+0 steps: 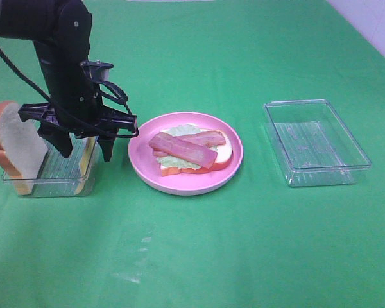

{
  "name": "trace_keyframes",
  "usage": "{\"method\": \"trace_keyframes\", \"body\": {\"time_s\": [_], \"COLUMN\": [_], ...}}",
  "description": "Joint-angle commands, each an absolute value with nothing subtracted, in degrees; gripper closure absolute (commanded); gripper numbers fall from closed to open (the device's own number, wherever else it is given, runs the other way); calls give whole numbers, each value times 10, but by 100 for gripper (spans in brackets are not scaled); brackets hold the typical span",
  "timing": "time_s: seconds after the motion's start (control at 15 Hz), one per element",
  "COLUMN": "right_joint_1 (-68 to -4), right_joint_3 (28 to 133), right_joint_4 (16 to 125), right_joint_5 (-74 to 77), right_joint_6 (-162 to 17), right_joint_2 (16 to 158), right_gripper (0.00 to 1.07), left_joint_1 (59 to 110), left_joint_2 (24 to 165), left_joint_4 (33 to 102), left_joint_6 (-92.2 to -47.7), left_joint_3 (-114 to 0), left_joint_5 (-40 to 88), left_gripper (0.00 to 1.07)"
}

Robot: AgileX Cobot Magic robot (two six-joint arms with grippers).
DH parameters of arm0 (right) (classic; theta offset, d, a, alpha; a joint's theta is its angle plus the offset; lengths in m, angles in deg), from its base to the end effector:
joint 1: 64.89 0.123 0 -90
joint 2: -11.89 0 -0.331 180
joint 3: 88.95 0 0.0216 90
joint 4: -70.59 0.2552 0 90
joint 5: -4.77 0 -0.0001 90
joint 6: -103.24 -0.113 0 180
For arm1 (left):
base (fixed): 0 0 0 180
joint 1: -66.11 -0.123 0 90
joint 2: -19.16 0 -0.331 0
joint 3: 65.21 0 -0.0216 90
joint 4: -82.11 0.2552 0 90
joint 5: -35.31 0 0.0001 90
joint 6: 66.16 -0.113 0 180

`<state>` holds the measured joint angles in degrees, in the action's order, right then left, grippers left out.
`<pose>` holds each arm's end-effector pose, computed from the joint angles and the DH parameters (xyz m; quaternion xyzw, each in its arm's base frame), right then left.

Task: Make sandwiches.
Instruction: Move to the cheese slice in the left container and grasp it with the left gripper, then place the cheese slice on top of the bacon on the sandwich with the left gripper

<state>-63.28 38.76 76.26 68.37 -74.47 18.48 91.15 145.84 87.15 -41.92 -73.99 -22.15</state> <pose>-0.0268 0.0093 0.2510 -0.0318 0.8750 0.0466 0.4808 0.4045 -0.1797 0.1758 0.0291 0.9980 0.0177 0.0526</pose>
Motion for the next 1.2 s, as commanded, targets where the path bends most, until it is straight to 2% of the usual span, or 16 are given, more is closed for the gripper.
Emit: {"method": "trace_keyframes", "body": {"time_s": [0.07, 0.13, 0.27, 0.33, 0.4, 0.47, 0.53, 0.93, 1.2], "right_joint_1": [-636, -636, -636, -636, -636, -636, -636, -636, -636], "right_joint_3": [387, 387, 387, 387, 387, 387, 387, 387, 387], "right_joint_4": [764, 764, 764, 764, 764, 764, 764, 764, 764], "right_joint_5": [682, 682, 682, 682, 682, 682, 682, 682, 682], "right_joint_6": [-737, -737, -737, -737, -737, -737, -737, -737, -737], "right_joint_2": [166, 166, 166, 166, 166, 166, 166, 166, 166], "right_gripper": [16, 16, 16, 16, 16, 16, 16, 16, 16], "left_joint_1": [913, 913, 913, 913, 913, 913, 913, 914, 914], "left_joint_2": [1460, 1460, 1460, 1460, 1460, 1460, 1460, 1456, 1379], "left_joint_4": [868, 868, 868, 868, 868, 868, 868, 863, 866], "left_joint_6": [-421, -421, -421, -421, -421, -421, -421, -421, -421], "left_joint_3": [-737, -737, -737, -737, -737, -737, -737, -737, -737], "left_joint_5": [-226, -227, -231, -231, -237, -240, -241, -244, -255], "left_gripper": [45, 49, 66, 70, 94, 103, 106, 107, 107]}}
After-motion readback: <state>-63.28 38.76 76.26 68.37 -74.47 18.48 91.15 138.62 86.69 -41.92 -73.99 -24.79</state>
